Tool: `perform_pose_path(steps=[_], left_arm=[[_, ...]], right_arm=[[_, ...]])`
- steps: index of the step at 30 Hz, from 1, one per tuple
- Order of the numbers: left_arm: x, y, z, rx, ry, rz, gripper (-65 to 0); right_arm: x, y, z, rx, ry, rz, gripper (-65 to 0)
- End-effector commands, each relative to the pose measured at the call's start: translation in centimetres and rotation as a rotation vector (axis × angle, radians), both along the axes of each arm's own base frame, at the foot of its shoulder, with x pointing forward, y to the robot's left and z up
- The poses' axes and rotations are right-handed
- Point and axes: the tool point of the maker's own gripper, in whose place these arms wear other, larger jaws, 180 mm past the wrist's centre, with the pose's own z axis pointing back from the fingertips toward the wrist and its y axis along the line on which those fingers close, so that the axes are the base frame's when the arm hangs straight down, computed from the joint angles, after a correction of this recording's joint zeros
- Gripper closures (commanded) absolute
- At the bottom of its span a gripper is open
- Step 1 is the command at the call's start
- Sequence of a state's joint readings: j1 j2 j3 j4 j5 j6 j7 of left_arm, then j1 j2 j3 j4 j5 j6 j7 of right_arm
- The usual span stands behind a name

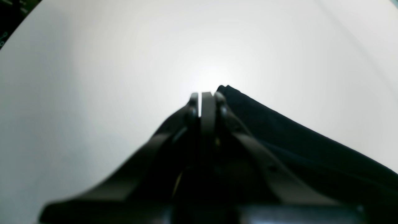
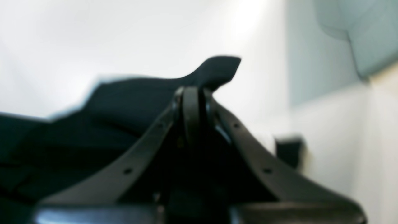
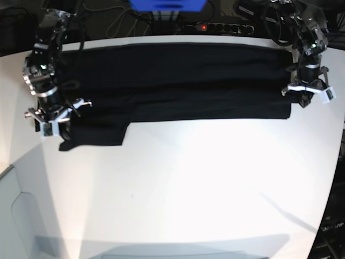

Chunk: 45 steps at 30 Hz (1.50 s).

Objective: Fold the T-shirt properly
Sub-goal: 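Grasp the hem flap with the right gripper and tuck it under the strip, then grasp both ends of the shirt strip with both grippers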

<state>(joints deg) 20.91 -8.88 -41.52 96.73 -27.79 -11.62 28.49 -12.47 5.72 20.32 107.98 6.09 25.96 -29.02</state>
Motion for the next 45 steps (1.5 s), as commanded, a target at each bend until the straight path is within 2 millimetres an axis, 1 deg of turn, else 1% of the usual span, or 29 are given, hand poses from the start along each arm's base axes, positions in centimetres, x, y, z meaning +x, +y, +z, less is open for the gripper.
perform_pose_path(steps=[1, 3, 6, 14, 16, 21, 24, 28, 29, 31, 34, 36, 38, 41, 43, 45], left_arm=[[0.5, 0.6, 1.3, 0.029, -0.038, 0.001, 0.0], [0.5, 0.6, 1.4, 0.029, -0.039, 0.001, 0.0], [0.5, 0.6, 1.4, 0.029, -0.039, 0.001, 0.0], [0.8, 0.9, 2.0, 0.048, -0.045, -0.010, 0.0], [0.8, 0.9, 1.9, 0.047, -0.044, -0.009, 0.0], [0.8, 0.8, 1.8, 0.044, -0.042, -0.012, 0.0], [0.7, 0.8, 1.6, 0.041, -0.037, -0.011, 0.0], [0.8, 0.0, 1.4, 0.039, -0.035, -0.054, 0.0], [0.9, -0.3, 1.4, 0.044, -0.035, -0.078, 0.0], [1.0, -0.7, 1.4, 0.045, -0.035, -0.104, 0.0], [0.6, -0.8, 0.5, 0.030, -0.016, -0.108, 0.0], [0.5, -0.6, 0.2, 0.026, -0.009, -0.101, 0.0], [-0.1, -0.5, -0.1, 0.029, 0.007, -0.101, 0.0], [-0.3, -0.4, 0.1, 0.036, 0.011, -0.104, 0.0], [-1.0, -0.4, -0.3, 0.038, 0.030, -0.106, 0.0], [-1.3, -0.3, -0.4, 0.040, 0.038, -0.107, 0.0]], right_arm=[[0.4, 0.1, 2.5, 0.010, -0.092, 0.001, 0.0], [-0.7, -0.2, 3.5, 0.000, -0.111, -0.024, 0.0], [-2.3, -0.9, 3.5, -0.008, -0.101, -0.060, 0.0], [-6.4, -5.1, 1.6, -0.030, -0.018, -0.206, 0.0], [-7.2, -5.7, 1.3, -0.039, 0.000, -0.225, 0.0], [-9.0, -6.2, 0.3, -0.036, 0.042, -0.257, 0.0], [-10.2, -6.0, -0.6, -0.028, 0.079, -0.263, 0.0], [-11.3, -5.8, -1.3, -0.026, 0.113, -0.266, 0.0], [-11.6, -5.9, -1.4, -0.027, 0.116, -0.273, 0.0], [-12.2, -7.0, -1.2, -0.042, 0.121, -0.302, 0.0], [-12.7, -7.2, -1.3, -0.036, 0.123, -0.323, 0.0], [-12.9, -6.8, -1.4, -0.038, 0.132, -0.288, 0.0], [-13.4, -6.1, -1.7, -0.033, 0.149, -0.243, 0.0], [-14.1, -5.3, -2.2, -0.014, 0.168, -0.213, 0.0], [-14.2, -4.9, -2.3, -0.009, 0.172, -0.198, 0.0], [-14.1, -4.7, -2.4, -0.006, 0.171, -0.192, 0.0]])
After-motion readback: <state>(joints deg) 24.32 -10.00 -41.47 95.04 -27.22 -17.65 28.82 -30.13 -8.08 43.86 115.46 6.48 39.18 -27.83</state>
